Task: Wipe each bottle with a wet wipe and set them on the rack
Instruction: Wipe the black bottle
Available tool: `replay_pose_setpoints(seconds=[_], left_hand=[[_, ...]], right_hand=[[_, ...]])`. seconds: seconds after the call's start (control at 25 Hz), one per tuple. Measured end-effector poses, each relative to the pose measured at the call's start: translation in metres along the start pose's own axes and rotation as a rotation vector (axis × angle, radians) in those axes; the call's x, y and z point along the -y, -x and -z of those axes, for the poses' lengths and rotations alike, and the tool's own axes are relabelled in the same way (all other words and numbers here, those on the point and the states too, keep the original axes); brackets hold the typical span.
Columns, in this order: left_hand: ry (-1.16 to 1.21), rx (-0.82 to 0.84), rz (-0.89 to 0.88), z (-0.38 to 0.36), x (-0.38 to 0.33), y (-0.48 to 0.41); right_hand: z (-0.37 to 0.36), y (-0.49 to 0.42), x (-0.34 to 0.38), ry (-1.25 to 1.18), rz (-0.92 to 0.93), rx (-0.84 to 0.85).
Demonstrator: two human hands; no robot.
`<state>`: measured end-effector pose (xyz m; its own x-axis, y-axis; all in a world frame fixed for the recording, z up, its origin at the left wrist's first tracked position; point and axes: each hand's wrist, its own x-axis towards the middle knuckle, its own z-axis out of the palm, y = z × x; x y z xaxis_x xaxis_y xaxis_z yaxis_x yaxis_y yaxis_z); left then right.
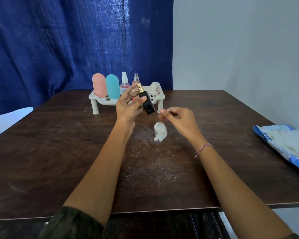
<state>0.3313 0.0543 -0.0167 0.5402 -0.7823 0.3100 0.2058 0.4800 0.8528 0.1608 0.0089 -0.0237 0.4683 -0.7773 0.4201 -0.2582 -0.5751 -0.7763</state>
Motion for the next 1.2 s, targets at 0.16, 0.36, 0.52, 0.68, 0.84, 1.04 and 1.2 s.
replay_pose_setpoints(seconds=[0.16,0.36,0.52,0.68,0.84,1.04,1.2], left_hand=[[-0.038,-0.007,-0.035,-0.001,0.002,0.001],[-0.091,0.018,-0.029,-0.005,0.004,0.004],[-0.203,0.037,-0.058,-0.012,0.004,0.008],[-0.287,0.055,-0.096,-0.018,0.006,0.011],[-0.376,0.069,-0.113,-0.021,0.008,0.012],[-0.168,0.042,-0.019,-0.016,0.007,0.012],[-0.185,-0.027,0.032,-0.011,0.011,0.011]], right_hand=[[0.001,-0.001,0.000,-0.030,0.013,-0.095],[-0.013,0.001,0.002,-0.013,0.188,-0.208],[-0.020,-0.001,0.004,0.018,0.218,-0.229],[-0.021,0.000,0.001,0.043,0.192,-0.256],[-0.020,0.001,0.002,0.047,0.127,-0.285],[-0.021,-0.006,0.004,-0.033,0.066,-0.335],[-0.022,-0.023,0.011,-0.060,0.003,-0.278]])
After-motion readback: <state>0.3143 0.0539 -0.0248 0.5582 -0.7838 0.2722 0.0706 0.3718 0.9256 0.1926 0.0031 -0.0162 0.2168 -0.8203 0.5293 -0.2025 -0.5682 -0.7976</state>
